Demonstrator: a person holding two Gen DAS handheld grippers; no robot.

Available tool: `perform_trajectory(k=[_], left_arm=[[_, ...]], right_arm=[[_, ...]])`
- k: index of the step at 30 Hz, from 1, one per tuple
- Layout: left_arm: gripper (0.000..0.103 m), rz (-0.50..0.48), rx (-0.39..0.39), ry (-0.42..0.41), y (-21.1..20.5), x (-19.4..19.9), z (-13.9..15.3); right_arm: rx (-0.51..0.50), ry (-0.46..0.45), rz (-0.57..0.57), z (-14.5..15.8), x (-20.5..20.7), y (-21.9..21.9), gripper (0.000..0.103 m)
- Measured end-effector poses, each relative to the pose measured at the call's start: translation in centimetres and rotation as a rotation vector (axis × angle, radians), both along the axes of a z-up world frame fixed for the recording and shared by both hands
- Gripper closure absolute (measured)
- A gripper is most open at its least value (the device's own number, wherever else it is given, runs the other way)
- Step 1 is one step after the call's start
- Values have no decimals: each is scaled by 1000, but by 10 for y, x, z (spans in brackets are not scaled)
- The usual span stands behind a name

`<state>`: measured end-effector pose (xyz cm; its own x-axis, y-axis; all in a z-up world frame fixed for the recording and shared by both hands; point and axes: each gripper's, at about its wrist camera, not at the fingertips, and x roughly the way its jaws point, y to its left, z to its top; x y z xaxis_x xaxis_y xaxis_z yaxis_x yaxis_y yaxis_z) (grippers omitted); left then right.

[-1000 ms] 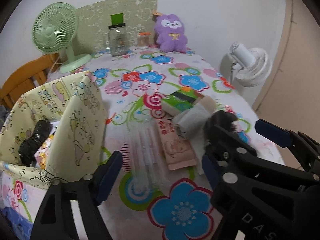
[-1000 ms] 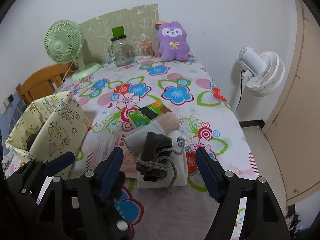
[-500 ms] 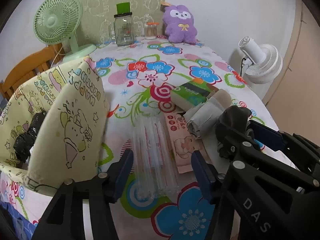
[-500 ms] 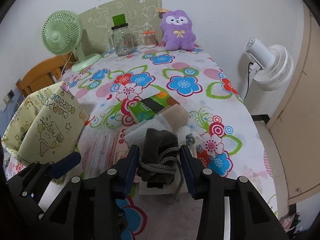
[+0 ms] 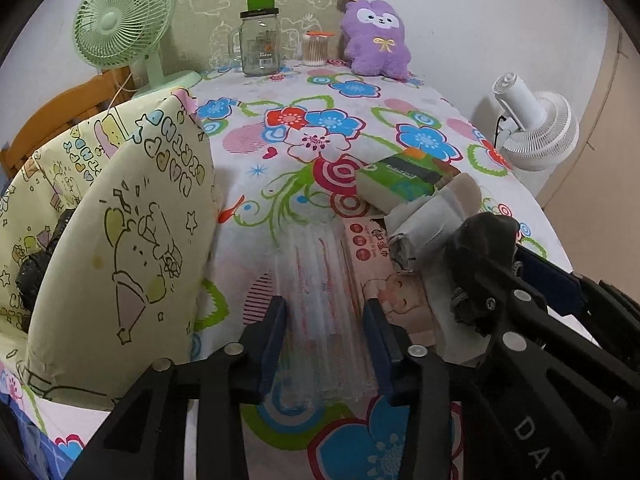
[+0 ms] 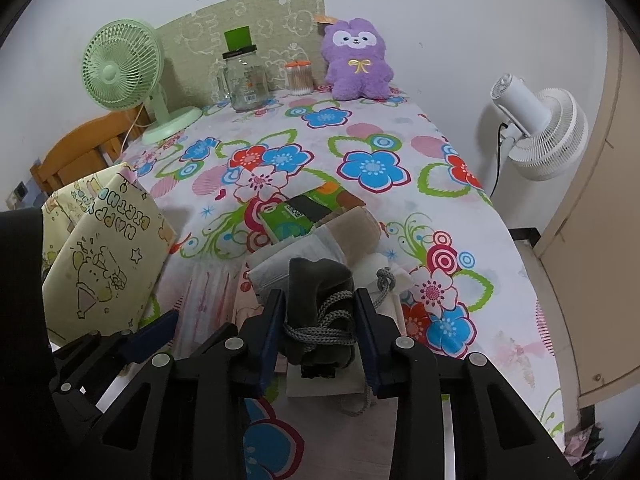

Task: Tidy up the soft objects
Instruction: 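Grasp the clear plastic tube pack with the left tool while the right tool grasps the black drawstring pouch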

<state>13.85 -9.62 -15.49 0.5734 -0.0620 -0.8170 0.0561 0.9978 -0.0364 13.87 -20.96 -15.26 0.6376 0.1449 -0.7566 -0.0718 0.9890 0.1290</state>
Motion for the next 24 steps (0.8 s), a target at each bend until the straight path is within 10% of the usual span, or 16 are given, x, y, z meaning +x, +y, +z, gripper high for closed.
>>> perform_trajectory(k=[8,24], left_arm=[[83,-16,-16,-9,2,-3,1],[85,-39,-21,-61,6,-20,25]], right_arm=[[2,5,-4,0,-1,2,67],[8,-28,8,19,-15,7,72]])
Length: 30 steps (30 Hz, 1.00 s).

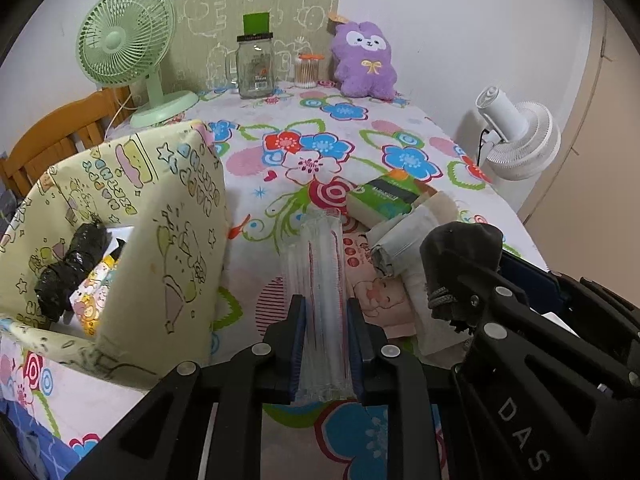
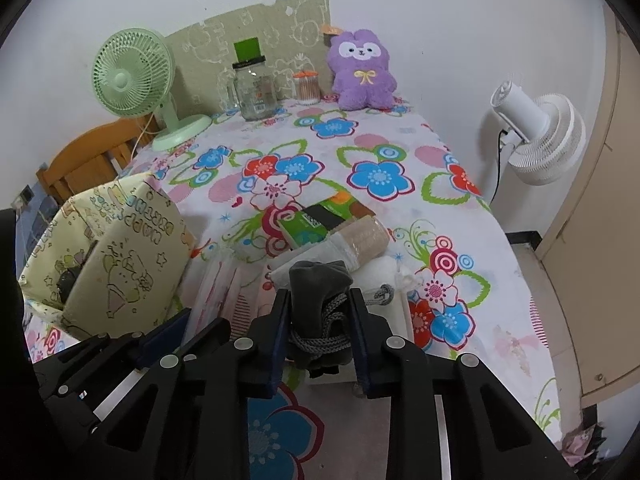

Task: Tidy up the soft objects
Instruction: 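Grasp the clear plastic tube pack with the left tool while the right tool grasps the black drawstring pouch, then lift the tube pack with the left tool while the right tool lifts the pouch toward the box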

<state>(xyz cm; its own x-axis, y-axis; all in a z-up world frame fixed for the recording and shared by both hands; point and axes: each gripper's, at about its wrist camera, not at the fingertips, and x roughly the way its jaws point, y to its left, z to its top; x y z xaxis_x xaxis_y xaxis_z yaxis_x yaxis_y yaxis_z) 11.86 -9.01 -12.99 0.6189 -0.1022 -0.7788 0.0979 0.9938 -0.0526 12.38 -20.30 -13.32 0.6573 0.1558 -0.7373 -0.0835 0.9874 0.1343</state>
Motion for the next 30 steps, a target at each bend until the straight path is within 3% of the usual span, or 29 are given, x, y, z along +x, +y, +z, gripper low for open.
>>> perform_trajectory(k=[30], left_arm=[[85,-49,9,-179,3,-35,80]], right_arm=[[8,-172,-12,83,-42,3,73]])
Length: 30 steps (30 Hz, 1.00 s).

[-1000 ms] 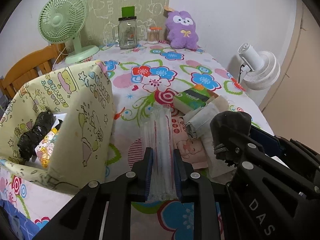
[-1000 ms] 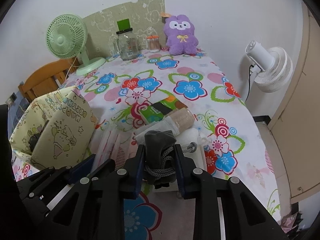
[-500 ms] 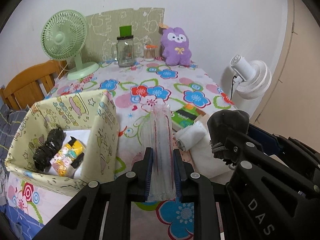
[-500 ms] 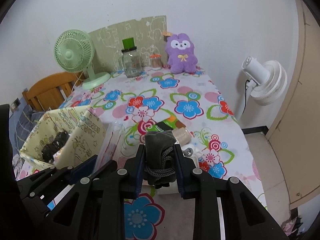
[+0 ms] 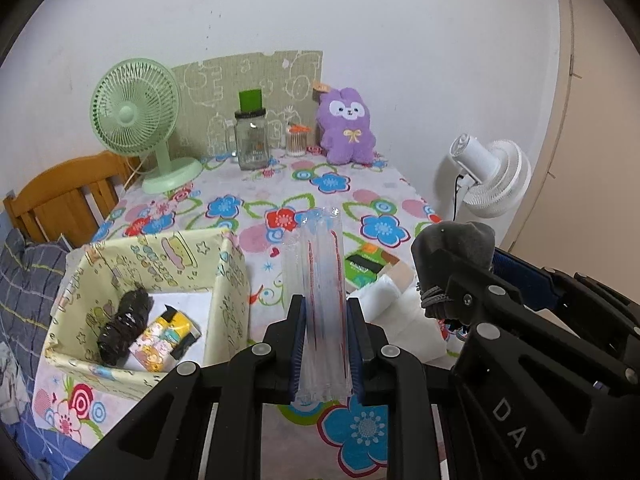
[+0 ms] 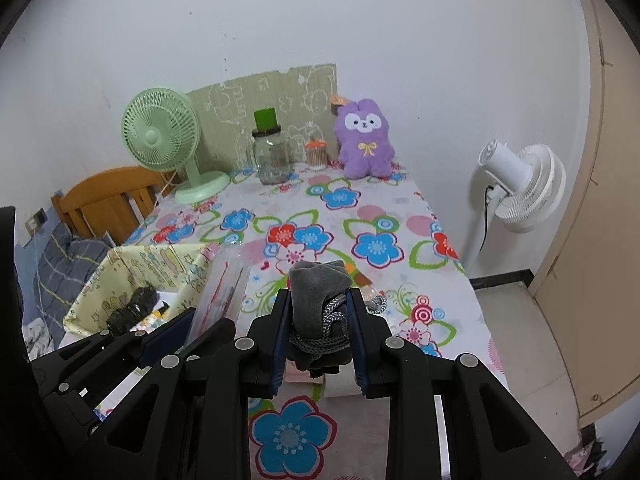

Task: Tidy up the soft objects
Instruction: 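Lift the tube pack with the left tool while the right tool lifts the pouch toward the box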

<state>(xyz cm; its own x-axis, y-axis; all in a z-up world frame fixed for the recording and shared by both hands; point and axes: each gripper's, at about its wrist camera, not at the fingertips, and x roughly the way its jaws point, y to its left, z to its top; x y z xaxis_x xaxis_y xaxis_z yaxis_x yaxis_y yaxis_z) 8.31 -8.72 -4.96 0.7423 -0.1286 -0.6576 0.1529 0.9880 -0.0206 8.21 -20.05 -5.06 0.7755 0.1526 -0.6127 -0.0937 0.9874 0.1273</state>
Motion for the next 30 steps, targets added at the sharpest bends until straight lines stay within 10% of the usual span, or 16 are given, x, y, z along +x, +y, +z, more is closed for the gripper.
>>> perform_trajectory(k=[30], left_arm=[[85,41,2,-69,49,-1,34]], right_arm=[[-7,-77,51,38,-1,46,73]])
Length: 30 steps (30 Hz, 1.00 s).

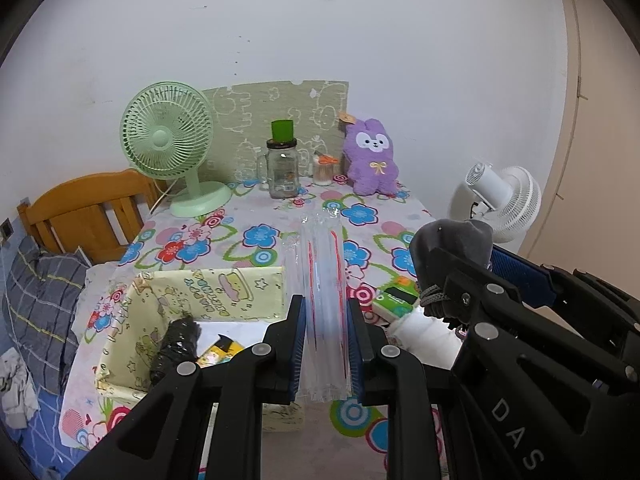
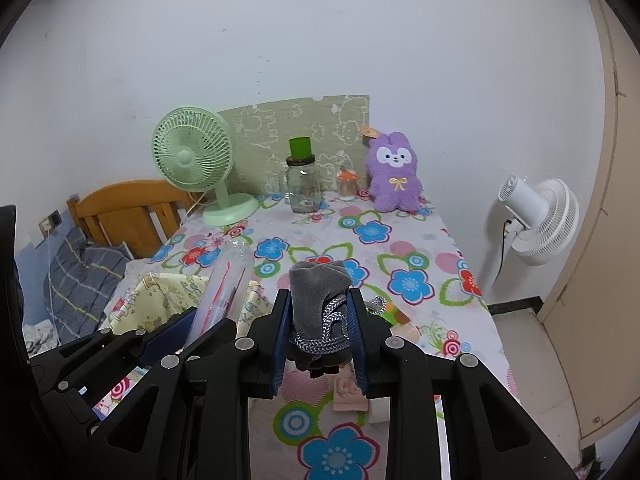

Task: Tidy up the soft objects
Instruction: 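Lift the tube pack with the left tool while the right tool lifts the pouch toward the box, then lower the tube pack with the left tool while the right tool lowers the pouch into the box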

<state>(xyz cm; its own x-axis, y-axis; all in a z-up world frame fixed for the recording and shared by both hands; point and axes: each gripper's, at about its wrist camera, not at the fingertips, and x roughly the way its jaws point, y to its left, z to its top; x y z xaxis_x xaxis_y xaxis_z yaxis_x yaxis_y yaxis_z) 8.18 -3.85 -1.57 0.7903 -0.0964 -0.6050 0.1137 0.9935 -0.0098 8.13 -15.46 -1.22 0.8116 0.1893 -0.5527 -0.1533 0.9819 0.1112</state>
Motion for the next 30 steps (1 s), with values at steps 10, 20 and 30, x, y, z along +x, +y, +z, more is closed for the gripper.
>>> perform_trajectory(k=[10,20,30], left_arm=[[85,21,10,-8,20,6,2],[85,52,12,-1,43,12,0],[85,75,13,19,64,22,-8]], right_arm=[[-2,-6,28,3,9,22,73],[-13,-3,57,1,18,44,73],[-10,20,80,-7,31,68,73]])
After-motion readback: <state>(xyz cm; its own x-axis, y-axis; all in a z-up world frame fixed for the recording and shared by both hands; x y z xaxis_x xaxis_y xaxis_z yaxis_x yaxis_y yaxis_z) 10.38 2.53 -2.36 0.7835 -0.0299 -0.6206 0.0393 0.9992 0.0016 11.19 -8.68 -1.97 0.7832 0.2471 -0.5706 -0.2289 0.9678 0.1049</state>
